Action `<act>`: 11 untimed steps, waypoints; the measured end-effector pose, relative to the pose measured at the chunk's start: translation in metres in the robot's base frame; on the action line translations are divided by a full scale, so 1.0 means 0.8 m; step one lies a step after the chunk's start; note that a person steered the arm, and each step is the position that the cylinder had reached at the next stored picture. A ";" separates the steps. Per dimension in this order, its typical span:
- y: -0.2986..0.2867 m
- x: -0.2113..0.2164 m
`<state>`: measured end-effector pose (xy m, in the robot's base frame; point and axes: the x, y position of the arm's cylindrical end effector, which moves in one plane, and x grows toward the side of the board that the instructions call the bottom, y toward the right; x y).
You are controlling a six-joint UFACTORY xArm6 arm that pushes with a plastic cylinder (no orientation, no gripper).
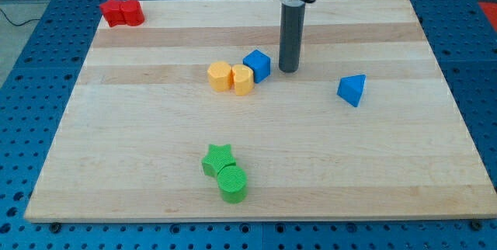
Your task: Move the yellow heart diagonal top left to the green star
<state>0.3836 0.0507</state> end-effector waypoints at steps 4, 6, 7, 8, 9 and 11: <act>-0.080 -0.027; 0.035 -0.003; 0.021 0.005; -0.023 0.005; -0.057 0.018; -0.097 0.060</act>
